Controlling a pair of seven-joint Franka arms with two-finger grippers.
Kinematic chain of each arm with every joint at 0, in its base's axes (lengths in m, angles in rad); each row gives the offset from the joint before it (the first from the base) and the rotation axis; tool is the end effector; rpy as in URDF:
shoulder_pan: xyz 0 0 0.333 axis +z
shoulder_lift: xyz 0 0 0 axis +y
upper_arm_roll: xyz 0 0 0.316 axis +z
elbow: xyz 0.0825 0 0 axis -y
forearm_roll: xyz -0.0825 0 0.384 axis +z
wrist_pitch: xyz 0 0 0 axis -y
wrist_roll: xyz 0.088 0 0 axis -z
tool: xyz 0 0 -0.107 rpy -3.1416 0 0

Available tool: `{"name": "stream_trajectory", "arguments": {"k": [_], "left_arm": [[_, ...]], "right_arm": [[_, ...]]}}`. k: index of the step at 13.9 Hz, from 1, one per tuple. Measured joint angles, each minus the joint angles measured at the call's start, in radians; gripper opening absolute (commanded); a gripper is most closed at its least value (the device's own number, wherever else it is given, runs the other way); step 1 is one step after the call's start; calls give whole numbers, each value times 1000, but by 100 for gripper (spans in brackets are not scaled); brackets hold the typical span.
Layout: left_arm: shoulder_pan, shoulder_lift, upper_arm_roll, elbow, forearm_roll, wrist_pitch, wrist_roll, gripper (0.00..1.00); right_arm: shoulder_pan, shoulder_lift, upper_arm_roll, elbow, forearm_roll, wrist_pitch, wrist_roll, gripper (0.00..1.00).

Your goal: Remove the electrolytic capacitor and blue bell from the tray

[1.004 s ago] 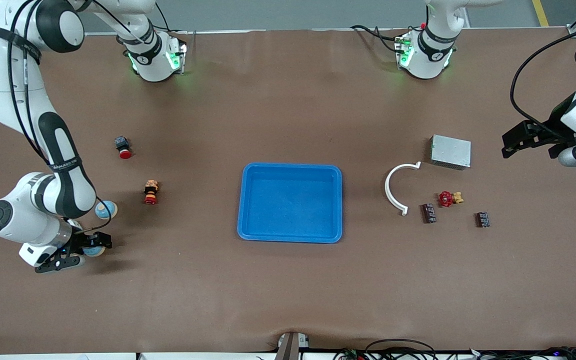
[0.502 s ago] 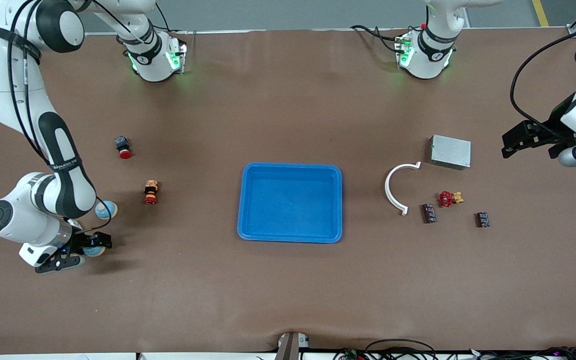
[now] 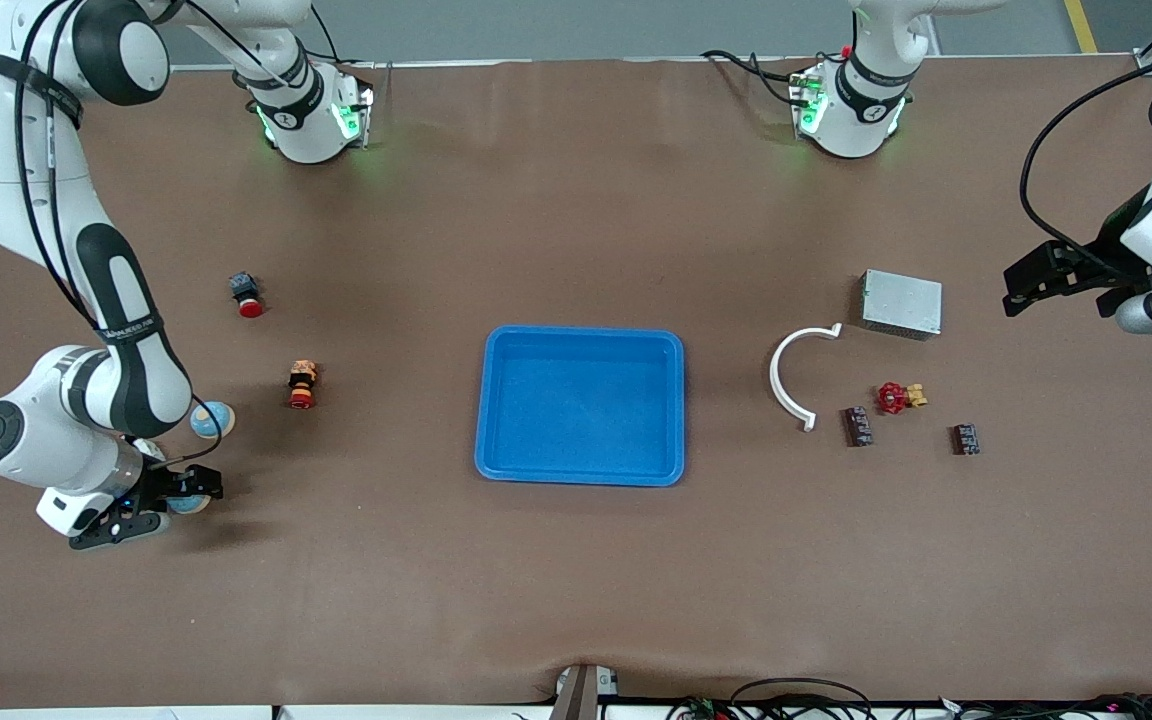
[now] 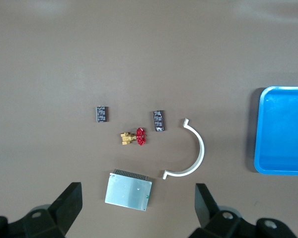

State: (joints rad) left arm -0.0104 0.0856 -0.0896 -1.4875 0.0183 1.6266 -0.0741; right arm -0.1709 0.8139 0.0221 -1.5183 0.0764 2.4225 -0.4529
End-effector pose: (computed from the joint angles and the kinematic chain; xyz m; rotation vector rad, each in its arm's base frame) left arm 0.5844 -0.0544 0.6205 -3.1342 0.0406 -0.0855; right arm 0.7103 -0.1088 0.1863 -3.0759 -0.3728 -0.1651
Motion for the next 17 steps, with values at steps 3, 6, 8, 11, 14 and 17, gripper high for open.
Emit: {"name": "stream_trajectory", "arguments": {"k": [3, 6, 8, 11, 14, 17], "left_arm": [[0, 0, 0, 0, 0, 0, 0, 100], [0, 0, 0, 0, 0, 0, 0, 100], [-1, 0, 0, 0, 0, 0, 0, 100], [-1, 0, 0, 1, 0, 0, 0, 100], [-1, 0, 0, 1, 0, 0, 0, 100], [-1, 0, 0, 1, 0, 0, 0, 100]], "right_arm": [[5, -7, 1, 13, 0, -4, -2, 100], [10, -26, 2, 19, -1, -26, -3, 100], [14, -49, 2, 32, -1, -69, -3, 100], [28, -110, 4, 59, -1, -163, 37, 100], [63, -201, 4, 66, -1, -276, 146, 100], [80, -282, 4, 68, -1, -390, 199, 100]]}}
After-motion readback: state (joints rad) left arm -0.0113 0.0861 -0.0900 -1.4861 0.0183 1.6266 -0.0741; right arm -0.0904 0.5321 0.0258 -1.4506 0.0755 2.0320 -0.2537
